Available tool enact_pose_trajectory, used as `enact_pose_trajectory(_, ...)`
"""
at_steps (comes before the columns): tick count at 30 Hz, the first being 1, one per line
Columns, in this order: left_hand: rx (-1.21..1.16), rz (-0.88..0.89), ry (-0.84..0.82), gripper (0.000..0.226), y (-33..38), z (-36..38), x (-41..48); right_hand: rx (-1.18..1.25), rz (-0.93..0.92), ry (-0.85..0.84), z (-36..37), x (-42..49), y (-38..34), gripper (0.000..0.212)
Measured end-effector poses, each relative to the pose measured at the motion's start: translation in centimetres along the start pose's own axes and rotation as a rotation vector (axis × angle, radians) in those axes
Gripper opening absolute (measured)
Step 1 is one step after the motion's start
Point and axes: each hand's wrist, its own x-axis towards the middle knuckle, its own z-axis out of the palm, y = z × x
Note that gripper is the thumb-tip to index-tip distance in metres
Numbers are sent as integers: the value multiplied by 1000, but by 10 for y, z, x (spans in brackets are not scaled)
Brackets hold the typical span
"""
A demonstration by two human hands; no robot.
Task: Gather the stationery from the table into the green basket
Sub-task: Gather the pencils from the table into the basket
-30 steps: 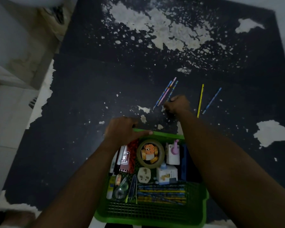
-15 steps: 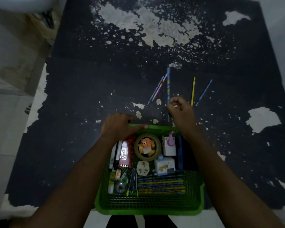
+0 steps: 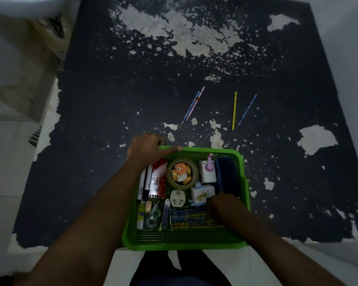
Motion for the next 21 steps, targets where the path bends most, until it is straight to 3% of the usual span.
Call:
enact_pose_trajectory(6, 12, 2, 12, 89, -3, 2, 2, -77, -2, 43, -2, 2, -15, 20)
enact_pose_trajectory(9, 5, -2, -7, 91, -4, 5, 4, 209, -136, 121, -46, 4, -20, 21)
enact_pose_trajectory(12, 11, 3, -11, 95, -6, 7, 5, 464, -146, 281, -118, 18, -26, 23)
enact_pose_trajectory(14, 39, 16, 0, 94, -7, 7, 6, 687, -102, 506, -158, 48, -24, 29)
enact_pose_trajectory(17, 57, 10, 17, 89, -6, 5, 4, 1009, 43, 644, -186, 122, -1, 19)
enact_pose_trajectory(21, 78, 4, 37, 88, -8, 10, 5, 1100, 300, 763, -193, 208, 31, 23)
